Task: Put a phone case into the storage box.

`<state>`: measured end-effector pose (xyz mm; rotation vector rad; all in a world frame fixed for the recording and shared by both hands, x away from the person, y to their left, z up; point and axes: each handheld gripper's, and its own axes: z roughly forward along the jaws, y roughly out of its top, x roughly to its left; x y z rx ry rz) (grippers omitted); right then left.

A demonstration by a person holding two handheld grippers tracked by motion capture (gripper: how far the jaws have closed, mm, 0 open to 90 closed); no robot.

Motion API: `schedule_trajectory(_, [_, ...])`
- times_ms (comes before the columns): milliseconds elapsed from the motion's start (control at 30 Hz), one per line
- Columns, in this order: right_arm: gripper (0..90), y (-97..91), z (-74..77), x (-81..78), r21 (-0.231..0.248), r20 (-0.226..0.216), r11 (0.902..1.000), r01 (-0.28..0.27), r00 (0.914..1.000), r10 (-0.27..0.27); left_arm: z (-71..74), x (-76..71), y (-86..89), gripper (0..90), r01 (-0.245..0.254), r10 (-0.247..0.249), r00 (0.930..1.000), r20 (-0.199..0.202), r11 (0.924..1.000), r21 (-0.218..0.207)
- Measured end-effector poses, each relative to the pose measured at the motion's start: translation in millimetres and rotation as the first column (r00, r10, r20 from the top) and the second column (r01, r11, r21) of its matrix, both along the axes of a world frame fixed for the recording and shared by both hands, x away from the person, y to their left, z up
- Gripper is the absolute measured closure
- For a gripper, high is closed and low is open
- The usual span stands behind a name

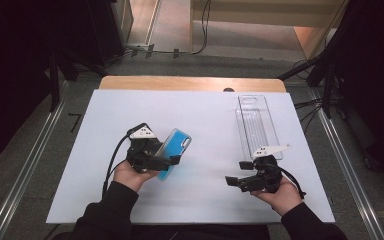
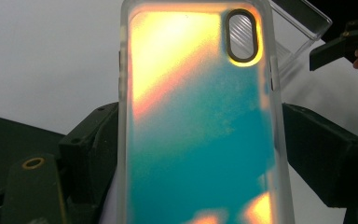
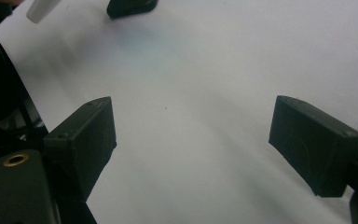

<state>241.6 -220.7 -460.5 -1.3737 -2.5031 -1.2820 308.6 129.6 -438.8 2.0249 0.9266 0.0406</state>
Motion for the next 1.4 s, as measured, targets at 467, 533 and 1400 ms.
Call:
schedule_trajectory(467, [13.1, 17.7, 10.0, 13.5, 0.056, -0.006, 0.9976, 0.042, 0.9991, -0.042, -13.8, -3.2, -19.8, 16.3, -0.064, 0.066, 0.9943, 0.084, 0.9975, -0.029])
schedule_trajectory(533, [13.1, 18.6, 10.7, 14.5, 0.059, -0.005, 0.9972, 0.046, 0.9989, -0.046, -16.5, -3.2, -22.6, 16.4, -0.063, 0.066, 0.9934, 0.094, 0.9974, -0.035])
schedule_trajectory(1400, [13.1, 47.5, 35.4, 53.5, 0.136, -0.024, 0.987, 0.086, 0.9963, -0.083, -33.7, -14.7, -49.3, 16.4, -0.083, 0.103, 0.9552, 0.278, 0.9931, -0.082])
